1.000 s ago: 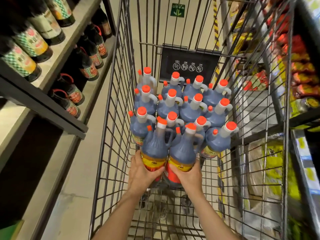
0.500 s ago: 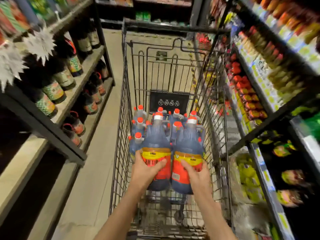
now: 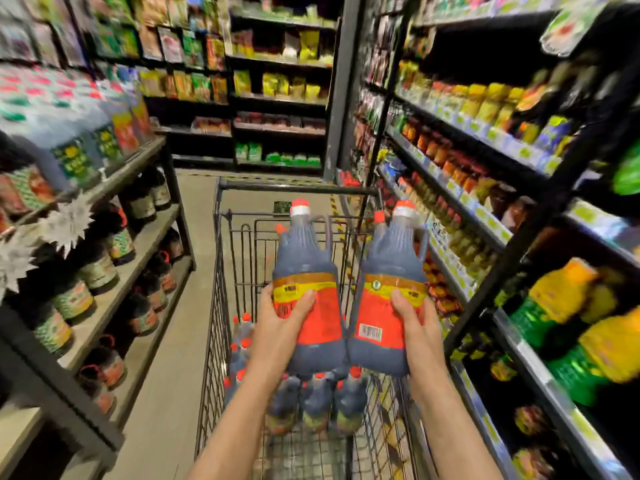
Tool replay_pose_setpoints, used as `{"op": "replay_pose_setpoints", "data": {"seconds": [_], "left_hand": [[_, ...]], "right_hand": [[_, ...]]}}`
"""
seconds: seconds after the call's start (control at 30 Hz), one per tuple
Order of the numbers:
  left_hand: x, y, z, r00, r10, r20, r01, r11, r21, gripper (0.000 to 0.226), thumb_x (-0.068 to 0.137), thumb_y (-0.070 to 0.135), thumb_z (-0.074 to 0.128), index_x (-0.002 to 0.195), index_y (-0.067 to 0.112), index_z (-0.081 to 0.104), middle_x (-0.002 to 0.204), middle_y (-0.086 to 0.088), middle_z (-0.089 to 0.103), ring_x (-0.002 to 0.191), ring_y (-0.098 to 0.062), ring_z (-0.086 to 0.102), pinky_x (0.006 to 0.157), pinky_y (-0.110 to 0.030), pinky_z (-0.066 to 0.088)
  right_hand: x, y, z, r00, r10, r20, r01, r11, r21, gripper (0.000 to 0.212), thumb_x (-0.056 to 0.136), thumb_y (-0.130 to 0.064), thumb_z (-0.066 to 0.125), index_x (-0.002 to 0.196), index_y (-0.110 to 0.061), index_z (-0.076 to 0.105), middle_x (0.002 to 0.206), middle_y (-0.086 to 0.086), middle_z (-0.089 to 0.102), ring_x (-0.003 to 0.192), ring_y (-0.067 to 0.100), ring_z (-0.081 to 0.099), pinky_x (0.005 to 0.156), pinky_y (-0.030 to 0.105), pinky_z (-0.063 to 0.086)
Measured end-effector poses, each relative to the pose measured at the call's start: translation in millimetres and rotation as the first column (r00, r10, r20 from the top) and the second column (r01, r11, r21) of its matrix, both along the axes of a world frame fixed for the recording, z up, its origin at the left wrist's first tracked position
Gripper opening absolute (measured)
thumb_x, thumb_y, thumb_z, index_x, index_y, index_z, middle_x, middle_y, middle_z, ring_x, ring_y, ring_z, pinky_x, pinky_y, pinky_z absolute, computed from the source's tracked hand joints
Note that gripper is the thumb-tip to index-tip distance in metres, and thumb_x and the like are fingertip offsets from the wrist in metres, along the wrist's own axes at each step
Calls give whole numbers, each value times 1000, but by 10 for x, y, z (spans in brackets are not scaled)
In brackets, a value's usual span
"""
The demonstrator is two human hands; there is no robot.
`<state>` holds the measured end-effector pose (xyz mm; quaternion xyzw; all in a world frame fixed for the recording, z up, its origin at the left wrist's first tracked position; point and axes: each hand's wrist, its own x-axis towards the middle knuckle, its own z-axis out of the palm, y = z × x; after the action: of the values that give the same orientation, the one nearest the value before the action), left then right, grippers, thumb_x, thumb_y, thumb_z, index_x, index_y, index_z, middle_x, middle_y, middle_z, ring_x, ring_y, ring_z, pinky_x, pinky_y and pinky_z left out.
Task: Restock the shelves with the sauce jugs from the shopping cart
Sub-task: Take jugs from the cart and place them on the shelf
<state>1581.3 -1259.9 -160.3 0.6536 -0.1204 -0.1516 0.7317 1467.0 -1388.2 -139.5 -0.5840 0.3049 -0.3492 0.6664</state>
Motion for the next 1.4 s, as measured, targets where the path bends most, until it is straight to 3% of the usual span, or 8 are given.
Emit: {"op": "replay_pose_setpoints", "data": {"seconds": [0.13,0.23,0.5,0.63,0.9,1.1,1.23,1.4], "left_hand": [[-31,-57,323,999,-10,38,14,997,-80,51,82,26,67,123,5,44,100,-7,60,84,-16,59,71,-19,50],[-134,-10,531,998,-38,49,46,983,-176,31,86,21,61,111,14,45,102,-8,58,88,-19,57,75,-26,48],[-636,361,832,948,-292,124,316,906,-281,65,52,57,68,101,20,49,100,-5,62,89,-18,61,81,-35,51],[-1029,509,1022,896,-425,129,444,850,-284,90,53,57,67,124,7,43,119,-15,60,104,-25,59,93,-44,47],[-2103,600,1353,681,-705,198,727,622,-290,67,49,68,66,102,31,48,116,-10,60,107,-27,59,96,-54,44],[-3182,806,1450,483,-843,237,862,411,-297,84,48,66,61,114,17,44,115,-9,59,100,-22,58,92,-46,47],[-3975,1130,1450,342,-908,242,915,262,-307,68,47,63,61,100,22,47,97,1,61,87,-14,60,79,-33,50],[-5001,1752,1458,211,-949,233,935,127,-332,88,46,63,61,118,15,44,106,-6,61,91,-19,60,84,-39,49]], "right_hand": [[-106,35,296,994,-72,84,71,997,14,15,87,-25,58,102,-22,56,90,0,67,74,13,64,61,24,55],[-266,134,436,983,-143,113,143,990,10,13,86,-29,59,97,-23,57,95,5,67,77,16,65,68,30,54],[-991,825,701,888,-399,227,410,912,-1,7,87,-26,58,91,-20,60,83,-1,69,65,7,65,64,25,54],[-1433,1182,870,812,-537,228,559,828,-40,5,87,-25,58,89,-21,58,85,-1,68,70,9,66,67,26,55],[-2631,1891,1180,575,-766,290,814,573,-99,15,86,-22,60,100,-19,57,92,2,68,70,5,66,60,17,54],[-3641,2514,1242,340,-889,306,939,307,-153,13,85,-18,64,95,-18,56,83,-3,64,64,-4,63,60,14,51],[-4343,3081,1247,184,-943,277,971,131,-199,10,86,-18,62,91,-20,53,84,-2,63,72,7,63,61,17,51],[-5238,3956,1240,49,-972,231,973,-5,-231,62,76,-37,73,127,-16,42,112,6,61,92,14,64,74,30,53]]}}
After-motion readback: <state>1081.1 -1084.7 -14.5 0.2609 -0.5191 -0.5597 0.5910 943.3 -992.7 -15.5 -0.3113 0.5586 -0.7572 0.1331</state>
